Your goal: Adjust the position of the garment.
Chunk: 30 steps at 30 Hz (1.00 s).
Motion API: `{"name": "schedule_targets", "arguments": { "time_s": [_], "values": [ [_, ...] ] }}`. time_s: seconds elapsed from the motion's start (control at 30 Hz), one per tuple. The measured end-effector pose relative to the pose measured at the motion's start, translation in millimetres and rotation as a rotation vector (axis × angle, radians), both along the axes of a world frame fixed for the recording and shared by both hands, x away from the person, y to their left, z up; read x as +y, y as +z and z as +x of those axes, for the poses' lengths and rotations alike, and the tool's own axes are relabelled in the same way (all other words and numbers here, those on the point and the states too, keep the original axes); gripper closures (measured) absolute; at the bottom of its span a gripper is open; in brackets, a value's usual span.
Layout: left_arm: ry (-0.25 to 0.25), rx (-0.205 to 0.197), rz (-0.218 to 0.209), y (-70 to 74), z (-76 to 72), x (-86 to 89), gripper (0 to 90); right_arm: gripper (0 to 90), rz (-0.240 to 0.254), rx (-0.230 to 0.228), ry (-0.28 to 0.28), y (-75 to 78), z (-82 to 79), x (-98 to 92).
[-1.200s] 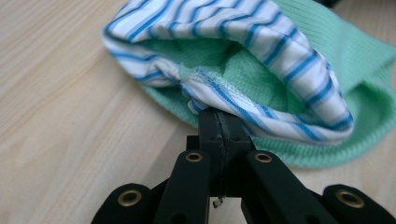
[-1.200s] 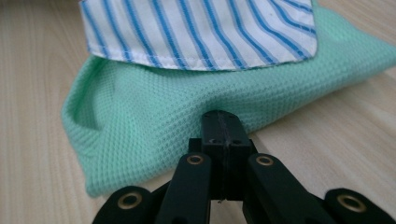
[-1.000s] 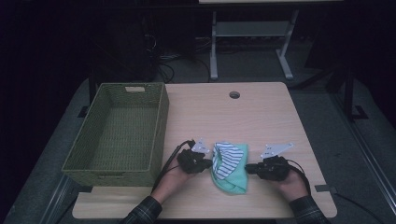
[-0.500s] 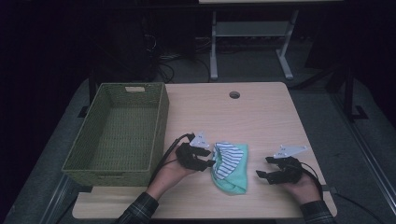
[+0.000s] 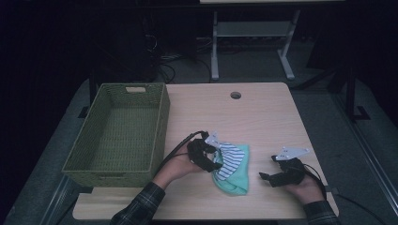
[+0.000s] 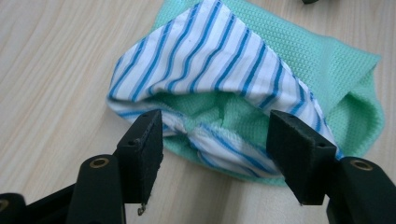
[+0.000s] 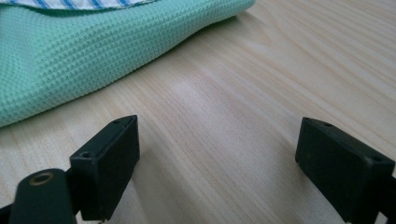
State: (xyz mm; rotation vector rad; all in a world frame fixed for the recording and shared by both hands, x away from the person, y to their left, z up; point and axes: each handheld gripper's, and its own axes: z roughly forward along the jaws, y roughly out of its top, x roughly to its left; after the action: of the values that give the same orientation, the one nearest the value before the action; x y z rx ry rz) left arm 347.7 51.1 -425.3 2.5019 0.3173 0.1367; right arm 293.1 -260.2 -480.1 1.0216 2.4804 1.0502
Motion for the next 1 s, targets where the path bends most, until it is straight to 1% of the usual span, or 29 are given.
{"name": "schedule_targets", "arguments": {
  "time_s": [0.1,0.17,0.2,0.27,0.3,0.33,0.37,0.47,0.57,0.63,0.77,0.87,1.0],
  "values": [
    [-0.014,0.017,0.023,-1.9,2.2,-3.9,33.5,13.0,0.008,-0.010,0.006,-1.2,0.1,-1.0],
    [-0.024,0.032,0.046,-2.9,2.8,-5.5,32.0,13.1,0.012,-0.018,0.004,-2.0,-0.5,-1.7],
    [-0.023,0.037,0.045,-4.1,1.8,-6.3,31.3,13.1,0.012,-0.017,0.003,-2.0,-0.6,-1.8],
    [-0.039,0.050,0.070,-7.4,-1.5,-7.9,29.2,13.1,0.012,-0.017,0.003,-2.0,-0.5,-1.8],
    [-0.053,0.047,0.089,-8.4,-2.6,-8.3,28.4,13.1,0.012,-0.017,0.003,-2.0,-0.5,-1.8],
    [-0.053,0.046,0.092,-9.5,-4.0,-8.9,27.6,13.2,0.012,-0.017,0.001,-2.0,-0.6,-1.8],
    [-0.064,0.039,0.104,-10.1,-5.4,-9.4,27.0,13.2,0.012,-0.017,0.001,-2.0,-0.5,-1.8],
    [-0.071,0.038,0.104,-11.7,-8.9,-10.7,26.7,13.2,0.012,-0.017,0.001,-1.9,-0.5,-1.8],
    [-0.092,0.035,0.141,-14.4,-11.1,-12.7,26.4,13.3,0.012,-0.017,0.000,-1.9,-0.5,-1.9],
    [-0.098,0.038,0.147,-17.1,-12.3,-14.0,25.7,13.4,0.012,-0.017,0.000,-1.9,-0.5,-1.9],
    [-0.083,0.043,0.143,-20.0,-13.4,-14.7,23.9,13.5,0.013,-0.016,-0.003,-1.9,-0.5,-1.9],
    [-0.082,0.058,0.152,-23.2,-13.8,-15.9,23.8,13.6,0.013,-0.015,-0.003,-1.8,-0.5,-1.9],
    [-0.063,0.079,0.141,-25.4,-13.3,-14.9,23.4,13.6,0.013,-0.016,-0.003,-1.9,-0.5,-1.9]
  ]
}}
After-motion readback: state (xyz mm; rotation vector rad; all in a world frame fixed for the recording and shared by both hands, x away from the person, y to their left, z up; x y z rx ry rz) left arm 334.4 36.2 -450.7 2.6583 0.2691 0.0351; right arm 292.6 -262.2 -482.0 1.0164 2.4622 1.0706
